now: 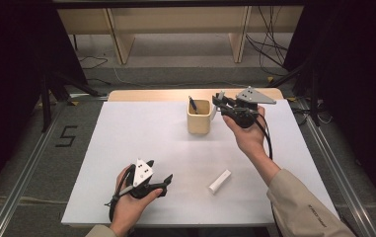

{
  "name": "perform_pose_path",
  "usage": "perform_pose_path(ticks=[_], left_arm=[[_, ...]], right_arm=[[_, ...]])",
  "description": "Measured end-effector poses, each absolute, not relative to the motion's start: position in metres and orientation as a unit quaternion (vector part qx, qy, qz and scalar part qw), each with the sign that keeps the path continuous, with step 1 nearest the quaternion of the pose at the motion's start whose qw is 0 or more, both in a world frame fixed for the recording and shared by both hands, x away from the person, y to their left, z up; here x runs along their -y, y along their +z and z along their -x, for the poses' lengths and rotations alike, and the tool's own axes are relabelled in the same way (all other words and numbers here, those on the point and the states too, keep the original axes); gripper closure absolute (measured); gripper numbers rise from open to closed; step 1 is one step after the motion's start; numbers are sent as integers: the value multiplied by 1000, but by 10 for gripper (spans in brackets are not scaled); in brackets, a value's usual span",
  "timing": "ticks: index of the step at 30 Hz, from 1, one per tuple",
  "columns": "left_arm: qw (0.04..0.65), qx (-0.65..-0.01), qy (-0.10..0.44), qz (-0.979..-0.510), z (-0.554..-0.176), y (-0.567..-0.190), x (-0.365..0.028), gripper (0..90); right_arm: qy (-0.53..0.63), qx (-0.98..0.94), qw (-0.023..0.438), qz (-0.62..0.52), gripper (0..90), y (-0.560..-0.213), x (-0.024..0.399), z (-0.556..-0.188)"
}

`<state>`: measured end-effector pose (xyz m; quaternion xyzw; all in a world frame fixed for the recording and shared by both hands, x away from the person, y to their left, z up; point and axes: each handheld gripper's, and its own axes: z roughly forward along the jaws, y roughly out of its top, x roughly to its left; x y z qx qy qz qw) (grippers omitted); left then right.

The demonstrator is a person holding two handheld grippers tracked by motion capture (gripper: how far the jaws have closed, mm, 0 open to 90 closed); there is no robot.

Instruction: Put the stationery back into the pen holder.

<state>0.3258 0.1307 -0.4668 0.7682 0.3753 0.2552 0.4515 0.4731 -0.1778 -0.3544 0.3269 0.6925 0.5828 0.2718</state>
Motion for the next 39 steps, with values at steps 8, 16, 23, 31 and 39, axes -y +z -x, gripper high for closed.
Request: perform_pose_path(ticks=[8,16,23,31,39], left_arm=[[452,-375,254,-768,-326,-467,-130,209],[453,-374,254,-768,-326,-467,-130,209],[452,-375,254,-769,-326,-468,-130,209],[452,-374,254,-769,-326,-468,-129,209],[452,-374,254,-769,-326,-468,-129,210]], right_arm=[[579,-692,278,-328,791,-352,173,-481],[578,-690,283,-331,791,-349,168,-488],[579,-688,283,-334,791,-349,166,-493],[575,-688,286,-339,791,-352,164,-499],[573,-688,287,-340,791,-353,162,-501]])
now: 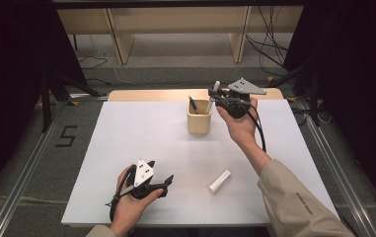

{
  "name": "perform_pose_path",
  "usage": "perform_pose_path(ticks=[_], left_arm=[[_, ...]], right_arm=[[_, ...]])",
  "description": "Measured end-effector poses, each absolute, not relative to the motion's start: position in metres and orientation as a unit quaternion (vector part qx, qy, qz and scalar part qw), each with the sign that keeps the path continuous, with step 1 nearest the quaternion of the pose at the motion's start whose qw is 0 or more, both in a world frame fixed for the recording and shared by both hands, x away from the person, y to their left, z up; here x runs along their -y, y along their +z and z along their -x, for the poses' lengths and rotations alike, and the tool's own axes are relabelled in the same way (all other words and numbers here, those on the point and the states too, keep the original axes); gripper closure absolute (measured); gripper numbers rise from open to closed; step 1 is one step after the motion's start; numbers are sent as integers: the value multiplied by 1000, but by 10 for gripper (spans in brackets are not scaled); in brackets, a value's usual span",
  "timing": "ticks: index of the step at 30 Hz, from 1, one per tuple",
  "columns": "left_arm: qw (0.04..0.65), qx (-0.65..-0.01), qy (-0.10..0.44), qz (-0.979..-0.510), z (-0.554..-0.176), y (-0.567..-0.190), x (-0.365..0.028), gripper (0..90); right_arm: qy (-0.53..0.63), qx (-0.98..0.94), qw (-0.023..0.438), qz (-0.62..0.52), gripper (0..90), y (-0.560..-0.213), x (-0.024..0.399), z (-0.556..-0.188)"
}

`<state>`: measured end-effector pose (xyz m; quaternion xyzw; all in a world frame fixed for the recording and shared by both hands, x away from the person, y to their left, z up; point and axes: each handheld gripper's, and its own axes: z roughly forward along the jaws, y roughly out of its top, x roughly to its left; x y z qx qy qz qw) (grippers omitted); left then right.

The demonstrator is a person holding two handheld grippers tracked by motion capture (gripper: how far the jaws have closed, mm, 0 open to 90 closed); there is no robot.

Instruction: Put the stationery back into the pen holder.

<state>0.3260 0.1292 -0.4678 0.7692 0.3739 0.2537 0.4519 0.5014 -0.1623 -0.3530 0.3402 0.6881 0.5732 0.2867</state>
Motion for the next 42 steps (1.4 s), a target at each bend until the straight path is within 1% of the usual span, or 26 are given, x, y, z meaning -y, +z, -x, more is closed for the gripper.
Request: perform_pose_path(ticks=[9,42], left_arm=[[450,-372,253,-771,-326,-468,-129,210],[449,-372,252,-772,-326,-469,-128,214]], right_arm=[[565,-693,289,-342,791,-357,161,-506],[550,-707,277,-348,790,-369,155,-515]])
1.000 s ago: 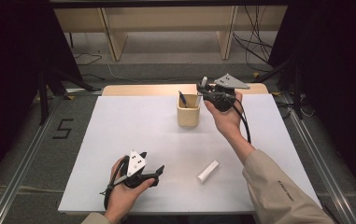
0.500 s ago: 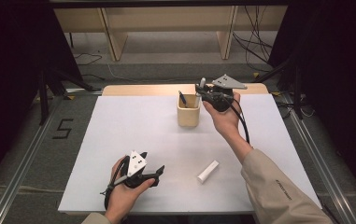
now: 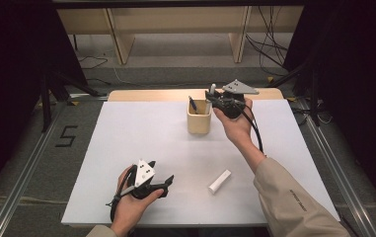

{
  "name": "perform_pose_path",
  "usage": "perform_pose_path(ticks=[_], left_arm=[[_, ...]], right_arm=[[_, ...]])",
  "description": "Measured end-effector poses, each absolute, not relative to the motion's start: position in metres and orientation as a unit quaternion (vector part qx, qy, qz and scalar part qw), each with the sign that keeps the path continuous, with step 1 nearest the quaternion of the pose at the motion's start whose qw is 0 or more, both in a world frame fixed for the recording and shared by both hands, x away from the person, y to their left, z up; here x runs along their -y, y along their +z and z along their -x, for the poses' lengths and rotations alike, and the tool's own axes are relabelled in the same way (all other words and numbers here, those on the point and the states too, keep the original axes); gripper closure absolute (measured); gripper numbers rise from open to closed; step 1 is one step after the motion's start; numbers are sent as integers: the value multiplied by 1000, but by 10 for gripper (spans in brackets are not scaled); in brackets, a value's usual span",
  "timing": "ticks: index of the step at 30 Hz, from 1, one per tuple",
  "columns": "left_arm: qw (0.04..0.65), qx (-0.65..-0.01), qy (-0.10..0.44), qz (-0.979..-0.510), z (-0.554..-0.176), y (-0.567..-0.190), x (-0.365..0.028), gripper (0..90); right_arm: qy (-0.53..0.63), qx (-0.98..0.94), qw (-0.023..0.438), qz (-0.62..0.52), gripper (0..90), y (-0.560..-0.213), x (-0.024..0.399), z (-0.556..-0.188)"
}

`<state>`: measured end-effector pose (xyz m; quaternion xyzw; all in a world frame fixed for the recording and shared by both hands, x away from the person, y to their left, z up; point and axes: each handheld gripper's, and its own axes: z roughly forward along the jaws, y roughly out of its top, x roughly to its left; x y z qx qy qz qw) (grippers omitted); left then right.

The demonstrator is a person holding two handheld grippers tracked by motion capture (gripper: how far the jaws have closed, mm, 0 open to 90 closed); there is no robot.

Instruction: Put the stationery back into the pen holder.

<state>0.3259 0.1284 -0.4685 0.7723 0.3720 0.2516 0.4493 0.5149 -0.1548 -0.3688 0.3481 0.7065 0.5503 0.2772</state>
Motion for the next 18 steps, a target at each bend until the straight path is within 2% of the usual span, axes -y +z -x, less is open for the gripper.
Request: perform_pose_path(ticks=[18], left_arm=[[450,-372,252,-772,-326,-469,-128,216]], right_arm=[[541,-714,276,-349,789,-374,153,-517]])
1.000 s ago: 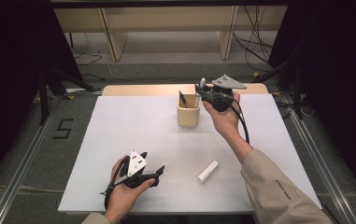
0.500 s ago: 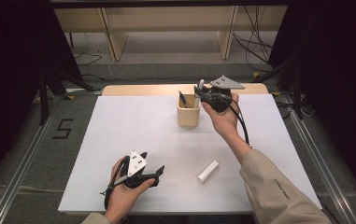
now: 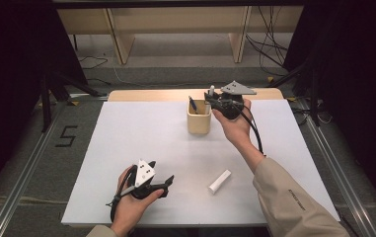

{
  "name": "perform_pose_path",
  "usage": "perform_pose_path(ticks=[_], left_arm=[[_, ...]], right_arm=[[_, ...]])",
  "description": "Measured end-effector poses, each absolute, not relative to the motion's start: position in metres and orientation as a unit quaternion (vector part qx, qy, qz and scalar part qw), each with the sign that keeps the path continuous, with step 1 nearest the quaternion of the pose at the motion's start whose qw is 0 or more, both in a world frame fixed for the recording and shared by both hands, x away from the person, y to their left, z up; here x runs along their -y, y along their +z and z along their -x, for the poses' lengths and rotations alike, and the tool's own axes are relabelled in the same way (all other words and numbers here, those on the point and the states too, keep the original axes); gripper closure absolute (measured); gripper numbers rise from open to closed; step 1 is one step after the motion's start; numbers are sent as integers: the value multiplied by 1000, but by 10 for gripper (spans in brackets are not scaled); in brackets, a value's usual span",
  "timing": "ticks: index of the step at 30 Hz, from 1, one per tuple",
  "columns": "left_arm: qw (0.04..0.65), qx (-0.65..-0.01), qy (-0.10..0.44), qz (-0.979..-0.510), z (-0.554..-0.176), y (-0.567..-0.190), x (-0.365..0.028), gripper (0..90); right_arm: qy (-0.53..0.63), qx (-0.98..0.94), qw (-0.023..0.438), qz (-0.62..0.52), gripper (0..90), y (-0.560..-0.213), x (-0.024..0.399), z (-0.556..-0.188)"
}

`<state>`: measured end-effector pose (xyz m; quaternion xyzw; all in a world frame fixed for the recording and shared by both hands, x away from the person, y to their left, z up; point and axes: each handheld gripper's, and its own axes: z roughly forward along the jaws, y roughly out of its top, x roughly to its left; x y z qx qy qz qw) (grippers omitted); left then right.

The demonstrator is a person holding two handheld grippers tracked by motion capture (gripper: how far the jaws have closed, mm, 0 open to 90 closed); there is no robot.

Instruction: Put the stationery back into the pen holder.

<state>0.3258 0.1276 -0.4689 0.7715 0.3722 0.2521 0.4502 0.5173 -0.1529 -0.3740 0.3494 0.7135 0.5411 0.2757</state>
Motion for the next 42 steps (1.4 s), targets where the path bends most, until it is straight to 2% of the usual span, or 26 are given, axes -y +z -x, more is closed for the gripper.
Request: perform_pose_path(ticks=[42], left_arm=[[448,-371,250,-774,-325,-470,-127,217]], right_arm=[[515,-730,264,-364,788,-397,149,-526]])
